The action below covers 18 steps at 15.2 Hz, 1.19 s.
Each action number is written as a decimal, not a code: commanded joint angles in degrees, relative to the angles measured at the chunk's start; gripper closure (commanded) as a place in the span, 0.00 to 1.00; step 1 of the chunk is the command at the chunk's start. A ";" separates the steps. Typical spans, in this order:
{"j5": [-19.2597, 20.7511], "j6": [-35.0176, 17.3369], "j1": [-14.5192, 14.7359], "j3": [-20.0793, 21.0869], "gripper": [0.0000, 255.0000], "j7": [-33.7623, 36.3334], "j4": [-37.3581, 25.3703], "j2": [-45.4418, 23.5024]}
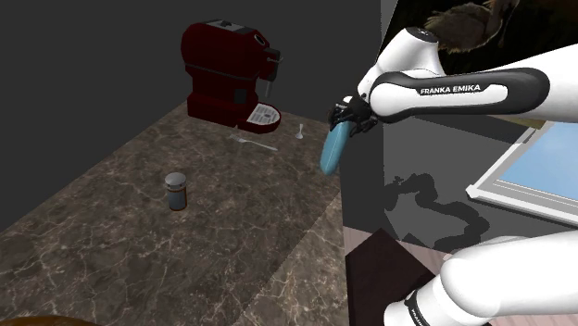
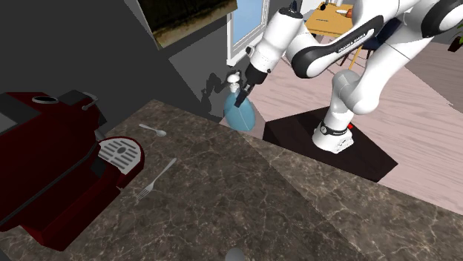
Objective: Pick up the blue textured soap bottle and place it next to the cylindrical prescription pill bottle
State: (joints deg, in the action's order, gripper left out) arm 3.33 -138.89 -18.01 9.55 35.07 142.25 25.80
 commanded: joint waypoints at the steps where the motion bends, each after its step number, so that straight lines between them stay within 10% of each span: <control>1: -0.20 1.81 0.10 -0.22 1.00 -0.37 -1.21 0.62; 18: -0.91 15.23 0.33 -1.03 1.00 -1.93 -12.93 2.37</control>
State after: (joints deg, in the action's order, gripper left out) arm 2.44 -124.48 -17.67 8.58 33.24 130.14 28.16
